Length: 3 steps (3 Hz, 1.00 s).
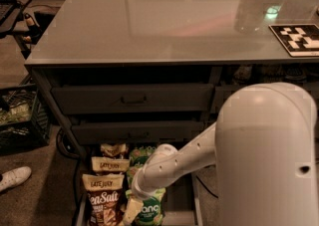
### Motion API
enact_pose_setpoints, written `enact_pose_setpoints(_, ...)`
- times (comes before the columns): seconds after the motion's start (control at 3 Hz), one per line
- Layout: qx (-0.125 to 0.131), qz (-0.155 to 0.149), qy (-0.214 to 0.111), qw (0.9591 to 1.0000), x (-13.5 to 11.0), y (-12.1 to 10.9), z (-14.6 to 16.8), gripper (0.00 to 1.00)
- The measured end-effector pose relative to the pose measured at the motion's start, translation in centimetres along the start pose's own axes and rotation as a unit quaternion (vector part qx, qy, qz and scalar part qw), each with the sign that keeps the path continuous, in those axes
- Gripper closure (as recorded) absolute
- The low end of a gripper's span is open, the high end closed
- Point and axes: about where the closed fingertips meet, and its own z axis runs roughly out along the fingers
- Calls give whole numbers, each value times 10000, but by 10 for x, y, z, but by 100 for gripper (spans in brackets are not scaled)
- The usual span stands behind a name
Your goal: Pick brown chip bag from bottom drawer and place on counter
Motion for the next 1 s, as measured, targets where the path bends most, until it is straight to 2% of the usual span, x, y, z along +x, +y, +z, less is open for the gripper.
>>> enact_pose_setpoints(0.33,-182,232,-169,9994,2,11,32,0)
enact_pose_setpoints(0.67,-276,335,-181,9989,6,18,41,0)
enact_pose_setpoints(1.0,-210,212,-243,9993,4,13,41,0)
